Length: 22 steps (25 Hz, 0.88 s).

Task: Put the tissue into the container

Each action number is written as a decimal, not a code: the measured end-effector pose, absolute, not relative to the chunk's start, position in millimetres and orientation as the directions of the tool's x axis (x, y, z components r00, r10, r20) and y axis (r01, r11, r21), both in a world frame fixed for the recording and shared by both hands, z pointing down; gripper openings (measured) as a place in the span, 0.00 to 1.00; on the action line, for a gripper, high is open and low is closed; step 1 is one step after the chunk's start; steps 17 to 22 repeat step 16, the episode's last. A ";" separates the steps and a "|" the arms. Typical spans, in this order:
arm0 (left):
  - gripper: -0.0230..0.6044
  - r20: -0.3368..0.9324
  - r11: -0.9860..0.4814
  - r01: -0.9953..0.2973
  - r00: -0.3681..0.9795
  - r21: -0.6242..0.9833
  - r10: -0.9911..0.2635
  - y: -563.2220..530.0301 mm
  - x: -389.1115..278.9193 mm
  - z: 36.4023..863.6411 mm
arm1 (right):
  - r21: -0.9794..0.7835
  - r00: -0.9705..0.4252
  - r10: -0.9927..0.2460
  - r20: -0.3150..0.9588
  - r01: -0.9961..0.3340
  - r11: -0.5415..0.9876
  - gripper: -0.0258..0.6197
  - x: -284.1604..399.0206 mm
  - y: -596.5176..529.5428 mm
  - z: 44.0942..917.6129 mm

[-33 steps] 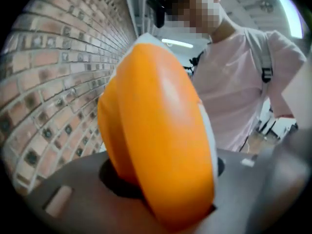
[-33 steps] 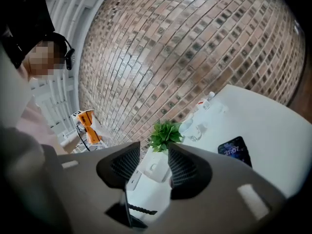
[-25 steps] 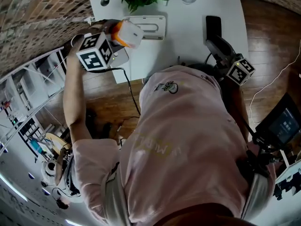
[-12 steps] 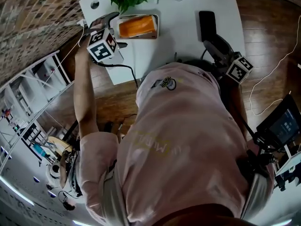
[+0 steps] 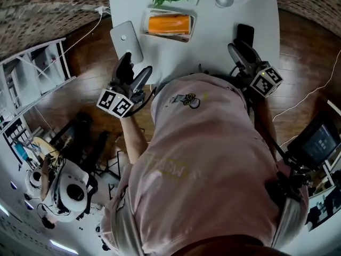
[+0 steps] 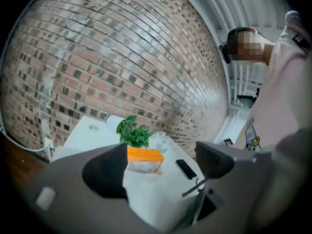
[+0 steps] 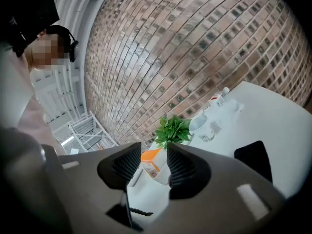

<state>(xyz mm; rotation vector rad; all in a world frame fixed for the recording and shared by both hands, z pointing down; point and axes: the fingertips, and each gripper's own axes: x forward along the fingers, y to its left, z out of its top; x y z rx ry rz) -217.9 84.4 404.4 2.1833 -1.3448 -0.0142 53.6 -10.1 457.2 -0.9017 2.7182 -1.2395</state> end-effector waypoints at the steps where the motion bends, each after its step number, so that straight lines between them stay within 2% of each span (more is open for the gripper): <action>1: 0.74 0.313 -0.310 -0.822 0.489 0.478 -0.814 94.6 -211.1 417.5 | -0.697 -0.840 -0.499 0.213 -0.488 0.525 0.30 49.2 -9.8 457.1; 2: 0.74 0.365 -0.289 -0.836 0.480 0.466 -0.797 102.7 -205.3 432.1 | -0.696 -0.847 -0.487 0.214 -0.482 0.532 0.30 45.0 -9.0 457.4; 4: 0.62 0.480 -0.252 -0.880 0.438 0.404 -0.760 112.1 -199.7 464.1 | -0.696 -0.855 -0.472 0.215 -0.473 0.540 0.30 37.9 -6.7 458.2; 6: 0.60 0.539 -0.249 -0.902 0.413 0.353 -0.734 113.1 -191.5 482.1 | -0.697 -0.860 -0.466 0.208 -0.465 0.547 0.30 34.7 -4.9 457.8; 9: 0.59 0.546 -0.303 -0.894 0.443 0.330 -0.711 107.5 -172.1 484.1 | -0.695 -0.864 -0.465 0.193 -0.455 0.557 0.30 36.4 -4.2 458.2; 13: 0.50 0.560 -0.342 -0.894 0.449 0.291 -0.697 102.9 -164.1 484.9 | -0.694 -0.860 -0.470 0.201 -0.464 0.551 0.30 42.8 -3.4 458.9; 22: 0.50 0.556 -0.336 -0.895 0.446 0.294 -0.701 101.6 -164.4 484.0 | -0.693 -0.851 -0.483 0.207 -0.476 0.542 0.30 47.6 -2.7 457.5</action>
